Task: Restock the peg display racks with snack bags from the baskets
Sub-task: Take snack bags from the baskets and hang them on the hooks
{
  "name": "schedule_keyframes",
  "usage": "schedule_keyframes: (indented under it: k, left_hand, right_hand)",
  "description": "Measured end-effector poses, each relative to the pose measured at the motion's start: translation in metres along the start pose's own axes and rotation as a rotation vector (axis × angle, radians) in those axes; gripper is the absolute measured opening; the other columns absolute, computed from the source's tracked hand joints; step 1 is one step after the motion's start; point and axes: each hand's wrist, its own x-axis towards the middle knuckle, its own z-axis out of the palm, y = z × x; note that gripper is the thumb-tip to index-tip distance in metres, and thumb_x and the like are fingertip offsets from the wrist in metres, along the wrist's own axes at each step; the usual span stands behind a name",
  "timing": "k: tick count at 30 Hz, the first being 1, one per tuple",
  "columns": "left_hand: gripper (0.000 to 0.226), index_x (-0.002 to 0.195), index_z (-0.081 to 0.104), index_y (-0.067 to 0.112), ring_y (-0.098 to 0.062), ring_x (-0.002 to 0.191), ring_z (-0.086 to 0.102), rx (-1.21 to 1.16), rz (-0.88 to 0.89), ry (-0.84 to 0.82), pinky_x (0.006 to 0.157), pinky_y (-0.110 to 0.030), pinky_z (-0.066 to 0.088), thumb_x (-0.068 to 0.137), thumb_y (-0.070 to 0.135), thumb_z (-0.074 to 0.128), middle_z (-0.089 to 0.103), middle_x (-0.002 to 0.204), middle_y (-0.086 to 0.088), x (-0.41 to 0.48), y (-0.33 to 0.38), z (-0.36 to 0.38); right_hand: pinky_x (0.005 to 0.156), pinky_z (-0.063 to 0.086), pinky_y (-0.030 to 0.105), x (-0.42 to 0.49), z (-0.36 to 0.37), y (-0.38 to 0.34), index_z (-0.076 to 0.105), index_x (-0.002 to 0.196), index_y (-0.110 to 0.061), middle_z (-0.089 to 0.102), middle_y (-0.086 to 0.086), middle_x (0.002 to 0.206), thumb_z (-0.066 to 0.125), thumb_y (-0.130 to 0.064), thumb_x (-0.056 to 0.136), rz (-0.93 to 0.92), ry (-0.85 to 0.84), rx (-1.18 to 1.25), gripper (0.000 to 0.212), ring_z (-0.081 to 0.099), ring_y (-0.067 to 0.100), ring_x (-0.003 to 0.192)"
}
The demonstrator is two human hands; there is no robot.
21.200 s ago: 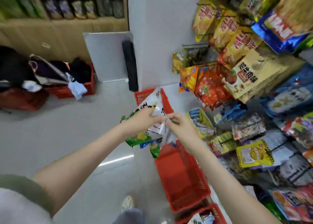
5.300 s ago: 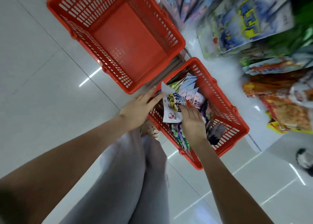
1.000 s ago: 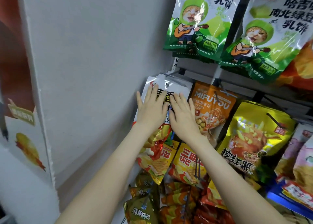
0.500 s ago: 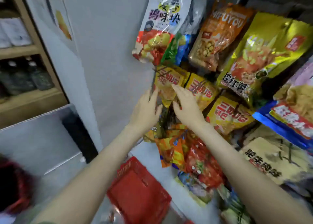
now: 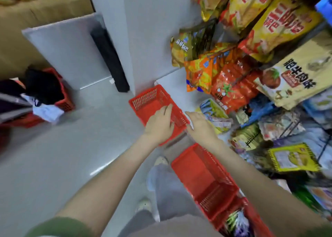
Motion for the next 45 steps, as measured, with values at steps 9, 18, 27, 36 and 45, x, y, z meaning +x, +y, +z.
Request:
schedule_keyframes:
  k: [9, 18, 27, 36, 45]
  left_hand:
    - [0.064, 0.151, 0.019, 0.009, -0.033, 0.132, 0.038, -0.019, -0.064, -0.290, 0.101, -0.040, 0.039, 0.095, 0.019, 0.048, 0.030, 0.152, -0.013, -0.156, 0.002, 0.074]
    - [0.056, 0.148, 0.026, 0.005, -0.030, 0.134, 0.037, 0.019, -0.057, -0.399, 0.103, -0.036, 0.035, 0.096, 0.017, 0.044, 0.029, 0.152, -0.013, -0.222, 0.052, 0.169]
    - [0.058, 0.151, 0.017, 0.012, -0.028, 0.134, 0.037, 0.272, 0.099, -0.534, 0.106, -0.037, 0.036, 0.099, 0.022, 0.039, 0.024, 0.156, -0.008, -0.253, 0.156, 0.355]
    - [0.061, 0.150, 0.020, 0.013, -0.026, 0.135, 0.037, 0.207, -0.013, -0.627, 0.105, -0.038, 0.034, 0.096, 0.022, 0.046, 0.027, 0.154, -0.009, -0.271, 0.198, 0.586]
    - [0.062, 0.137, 0.048, 0.001, -0.037, 0.122, 0.053, 0.226, 0.315, -0.358, 0.100, -0.050, 0.046, 0.079, 0.023, 0.048, 0.049, 0.139, -0.021, -0.210, 0.175, 0.747]
  right_hand:
    - [0.111, 0.024, 0.033, -0.161, 0.078, 0.013, 0.040, 0.142, -0.005, 0.049, 0.018, 0.139, 0.053, -0.010, 0.092, 0.148, -0.198, 0.054, 0.053, 0.041, 0.032, 0.130]
    - [0.107, 0.031, 0.039, -0.286, 0.103, 0.099, 0.042, 0.141, -0.004, 0.050, 0.019, 0.135, 0.052, -0.009, 0.092, 0.346, -0.244, 0.121, 0.049, 0.042, 0.035, 0.126]
    - [0.104, 0.028, 0.033, -0.451, 0.176, 0.283, 0.048, 0.136, 0.000, 0.055, 0.022, 0.129, 0.054, -0.003, 0.091, 0.457, -0.290, 0.199, 0.045, 0.047, 0.035, 0.124]
    - [0.109, 0.027, 0.037, -0.556, 0.310, 0.461, 0.036, 0.144, -0.003, 0.045, 0.021, 0.141, 0.050, -0.014, 0.096, 0.643, -0.457, 0.195, 0.051, 0.038, 0.033, 0.132]
    - [0.108, 0.029, 0.033, -0.475, 0.432, 0.586, 0.009, 0.153, -0.012, 0.013, 0.011, 0.159, 0.046, -0.003, 0.098, 0.647, -0.287, 0.302, 0.067, 0.015, 0.026, 0.145]
